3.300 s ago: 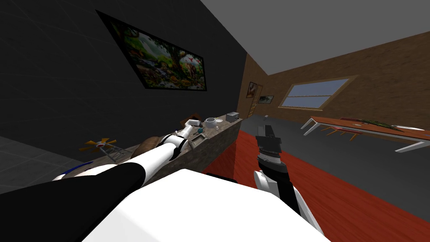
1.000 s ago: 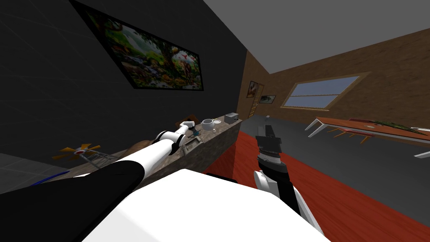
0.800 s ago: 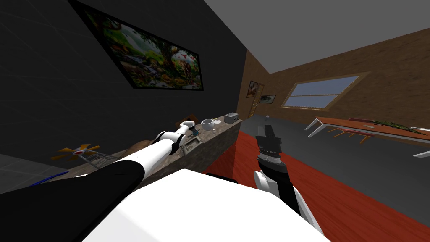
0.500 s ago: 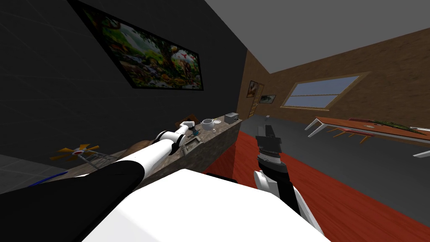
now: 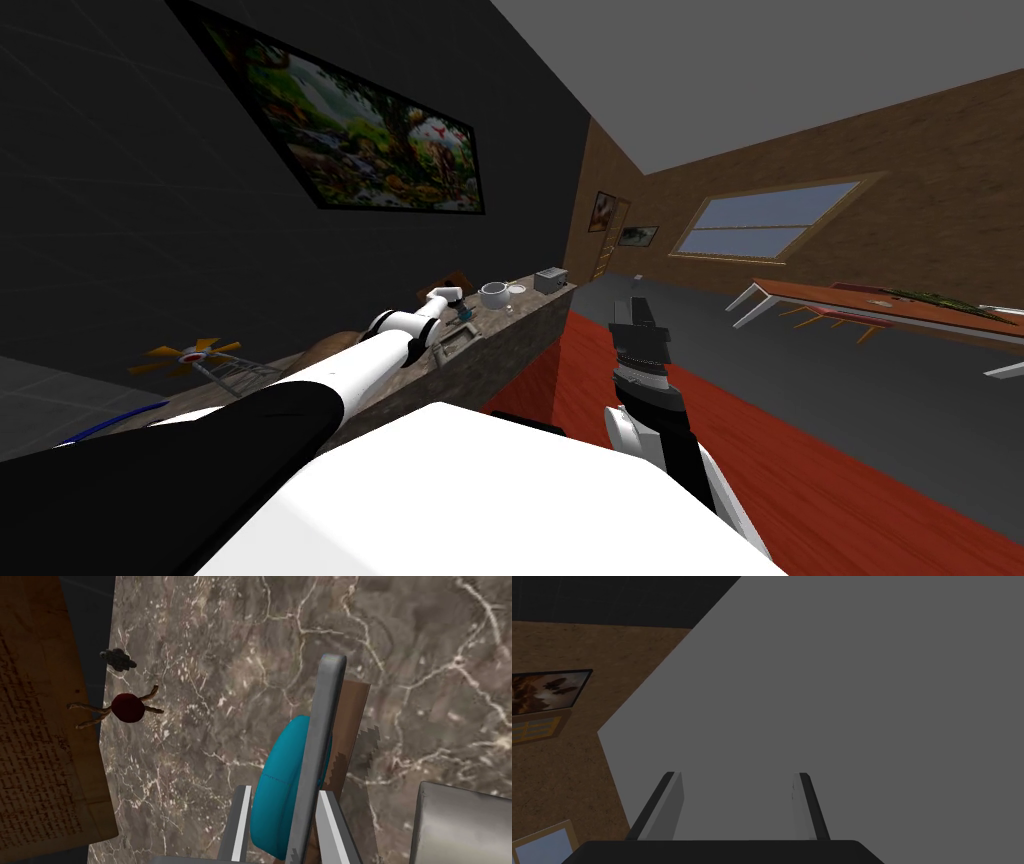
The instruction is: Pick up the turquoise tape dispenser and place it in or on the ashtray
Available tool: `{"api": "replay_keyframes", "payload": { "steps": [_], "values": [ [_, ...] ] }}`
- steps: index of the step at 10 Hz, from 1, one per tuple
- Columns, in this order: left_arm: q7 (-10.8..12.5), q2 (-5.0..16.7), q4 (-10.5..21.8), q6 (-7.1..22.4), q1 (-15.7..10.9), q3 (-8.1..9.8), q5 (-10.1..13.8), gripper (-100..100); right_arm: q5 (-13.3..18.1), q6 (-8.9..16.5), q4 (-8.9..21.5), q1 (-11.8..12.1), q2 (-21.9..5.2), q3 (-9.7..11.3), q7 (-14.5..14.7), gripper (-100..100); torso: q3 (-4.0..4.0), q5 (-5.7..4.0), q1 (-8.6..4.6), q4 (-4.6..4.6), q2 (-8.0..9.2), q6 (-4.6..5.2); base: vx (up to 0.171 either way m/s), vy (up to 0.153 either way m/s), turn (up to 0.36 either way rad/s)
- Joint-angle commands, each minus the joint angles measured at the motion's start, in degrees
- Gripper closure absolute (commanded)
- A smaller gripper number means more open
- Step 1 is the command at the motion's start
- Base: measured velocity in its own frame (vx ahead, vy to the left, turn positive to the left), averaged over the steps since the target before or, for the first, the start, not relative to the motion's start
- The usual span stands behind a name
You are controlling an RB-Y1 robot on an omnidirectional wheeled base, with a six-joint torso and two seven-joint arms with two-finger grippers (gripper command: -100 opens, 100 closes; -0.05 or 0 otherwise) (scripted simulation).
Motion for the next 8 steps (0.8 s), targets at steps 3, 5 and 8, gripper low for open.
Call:
{"api": "replay_keyframes", "payload": {
  "steps": [3, 5, 8],
  "values": [
    [-1.77, 0.62, 1.3, -4.28, -0.39, 0.35, -0.24, 100, 0.0, 0.0, 0.0, 0.0, 0.0, 0.0, 0.0, 0, 0.0, -0.05, -0.13, 0.02, -0.01, 0.03, -0.005, -0.079, 0.021],
    [-2.92, 1.27, 1.64, -7.18, -0.52, 0.64, -0.38, 100, 0.0, 0.0, 0.0, 0.0, 0.0, 0.0, 0.0, 0, 0.03, -0.12, -0.24, 0.05, 0.0, 0.04, 0.009, -0.098, 0.029],
    [-4.22, 2.05, 1.96, -10.4, -0.74, 0.96, -0.52, 100, 0.0, 0.0, 0.0, 0.0, 0.0, 0.0, 0.0, 0, 0.04, -0.12, -0.08, 0.07, 0.02, 0.03, 0.003, -0.062, 0.009]
  ]
}}
